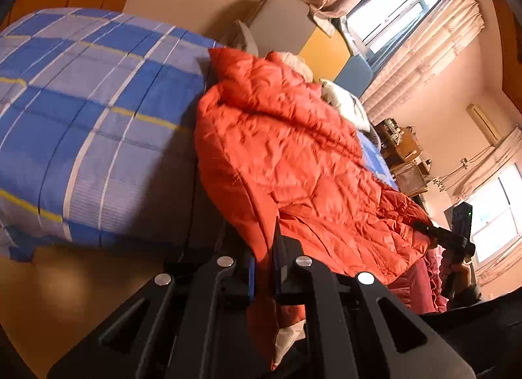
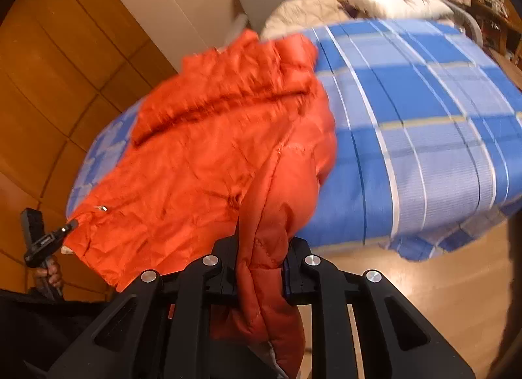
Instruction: Fold large clothes
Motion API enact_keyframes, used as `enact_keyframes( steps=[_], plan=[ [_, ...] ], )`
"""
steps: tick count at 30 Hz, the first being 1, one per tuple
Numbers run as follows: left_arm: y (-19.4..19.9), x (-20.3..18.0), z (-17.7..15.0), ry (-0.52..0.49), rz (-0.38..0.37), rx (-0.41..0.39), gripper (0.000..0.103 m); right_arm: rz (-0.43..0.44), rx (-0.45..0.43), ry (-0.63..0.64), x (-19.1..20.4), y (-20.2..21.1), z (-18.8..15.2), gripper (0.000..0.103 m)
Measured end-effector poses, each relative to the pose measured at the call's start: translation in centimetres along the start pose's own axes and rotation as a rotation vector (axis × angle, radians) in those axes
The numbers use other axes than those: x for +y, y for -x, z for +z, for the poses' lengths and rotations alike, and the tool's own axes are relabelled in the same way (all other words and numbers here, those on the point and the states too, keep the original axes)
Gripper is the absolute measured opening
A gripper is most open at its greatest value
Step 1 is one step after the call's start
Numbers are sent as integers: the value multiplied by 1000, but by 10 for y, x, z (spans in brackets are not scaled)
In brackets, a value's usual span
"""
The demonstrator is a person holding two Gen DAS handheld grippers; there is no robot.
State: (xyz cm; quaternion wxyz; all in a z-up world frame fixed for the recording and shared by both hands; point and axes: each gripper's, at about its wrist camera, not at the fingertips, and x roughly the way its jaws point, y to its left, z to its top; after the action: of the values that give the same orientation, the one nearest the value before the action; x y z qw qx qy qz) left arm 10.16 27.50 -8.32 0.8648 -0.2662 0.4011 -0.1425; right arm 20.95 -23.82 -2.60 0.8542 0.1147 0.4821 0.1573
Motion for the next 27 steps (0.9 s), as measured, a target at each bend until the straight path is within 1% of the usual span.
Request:
enact_keyframes(
  steps=[4, 8, 13, 19, 20, 23, 25, 27],
  plan=[
    [3, -1, 23, 6, -37, -37, 7, 34, -60, -9, 4, 9, 27, 16],
    [-3, -5, 49, -10, -57, -67, 7, 60, -95, -1, 8, 5, 61, 16],
    [-27, -9, 96, -35, -54, -82, 7, 70, -104, -21, 2, -15, 104, 16],
    [-67, -2, 151, 3, -48, -79, 7, 74, -93, -72, -11, -51, 152, 16],
    [-77, -1, 162, 7, -37, -71, 7, 73, -86, -79, -12, -59, 159, 16],
    [-100, 0, 180, 13, -5, -52, 7, 73, -65, -111, -18, -81, 176, 16],
    [-119, 7, 192, 35, 18, -30, 7, 70, -49, -137, -24, -94, 186, 16],
    [-136, 11, 201, 40, 55, -12, 8, 57, -31, -153, -28, -108, 194, 17]
  ],
)
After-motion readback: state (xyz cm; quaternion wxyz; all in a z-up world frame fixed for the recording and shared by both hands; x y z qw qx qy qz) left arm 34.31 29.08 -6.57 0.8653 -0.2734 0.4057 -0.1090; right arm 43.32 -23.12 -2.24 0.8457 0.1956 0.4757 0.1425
